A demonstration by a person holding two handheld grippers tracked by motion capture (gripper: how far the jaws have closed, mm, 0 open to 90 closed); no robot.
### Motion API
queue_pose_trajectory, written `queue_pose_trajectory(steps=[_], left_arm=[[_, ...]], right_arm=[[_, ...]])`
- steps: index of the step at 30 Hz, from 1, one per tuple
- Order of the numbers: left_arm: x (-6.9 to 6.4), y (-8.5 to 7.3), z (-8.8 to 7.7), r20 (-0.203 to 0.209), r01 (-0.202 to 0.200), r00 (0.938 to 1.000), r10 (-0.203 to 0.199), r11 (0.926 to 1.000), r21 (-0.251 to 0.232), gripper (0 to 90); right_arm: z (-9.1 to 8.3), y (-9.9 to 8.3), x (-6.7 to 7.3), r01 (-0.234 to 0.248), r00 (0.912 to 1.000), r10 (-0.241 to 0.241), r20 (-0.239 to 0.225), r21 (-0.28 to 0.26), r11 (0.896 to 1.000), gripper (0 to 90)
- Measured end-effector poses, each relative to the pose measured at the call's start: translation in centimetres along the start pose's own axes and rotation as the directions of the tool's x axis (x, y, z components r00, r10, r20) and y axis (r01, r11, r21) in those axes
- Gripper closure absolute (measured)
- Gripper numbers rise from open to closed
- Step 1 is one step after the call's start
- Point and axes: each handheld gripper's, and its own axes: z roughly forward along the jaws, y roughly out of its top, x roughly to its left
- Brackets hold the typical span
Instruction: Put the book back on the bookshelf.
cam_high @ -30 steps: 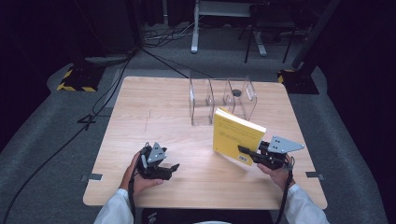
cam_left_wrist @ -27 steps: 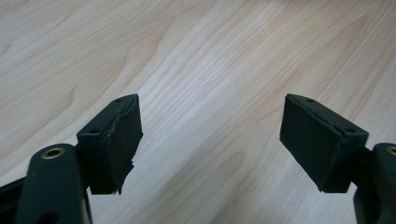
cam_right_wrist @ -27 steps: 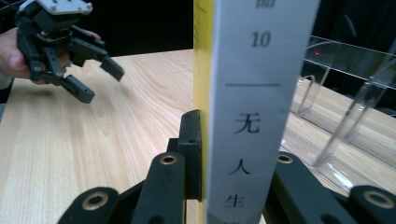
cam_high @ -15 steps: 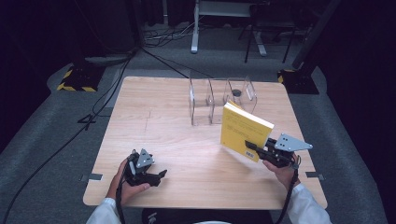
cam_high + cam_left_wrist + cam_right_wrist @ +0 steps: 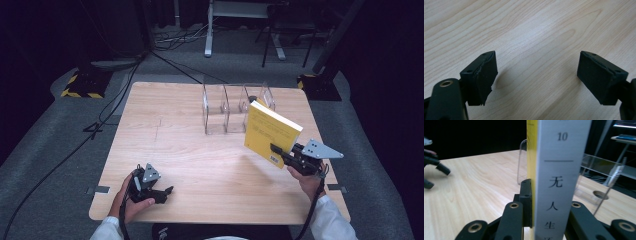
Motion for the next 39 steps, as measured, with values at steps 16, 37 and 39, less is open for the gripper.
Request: queue_pose_trajectory(steps=[16,37,39], left_arm=[[0.6,-0.3,0.3,0.003,0.019,0.9998,-0.019,0.9995,-0.025,14.9],[0.5,-0.2,0.5,-0.007,0.027,0.9996,-0.027,0.9993,-0.024,14.0],[0.5,-0.2,0.5,-0.007,0.027,0.9996,-0.027,0.9993,-0.024,14.0]], right_arm=[[-0.4,1.1,-2.7,-0.049,0.9880,0.053,0.145,-0.031,0.998,76.5],[3.6,3.9,-4.4,-0.062,0.9666,0.067,0.248,-0.028,0.998,76.5],[4.1,4.1,-4.6,-0.066,0.9642,0.070,0.256,-0.022,0.998,76.5]])
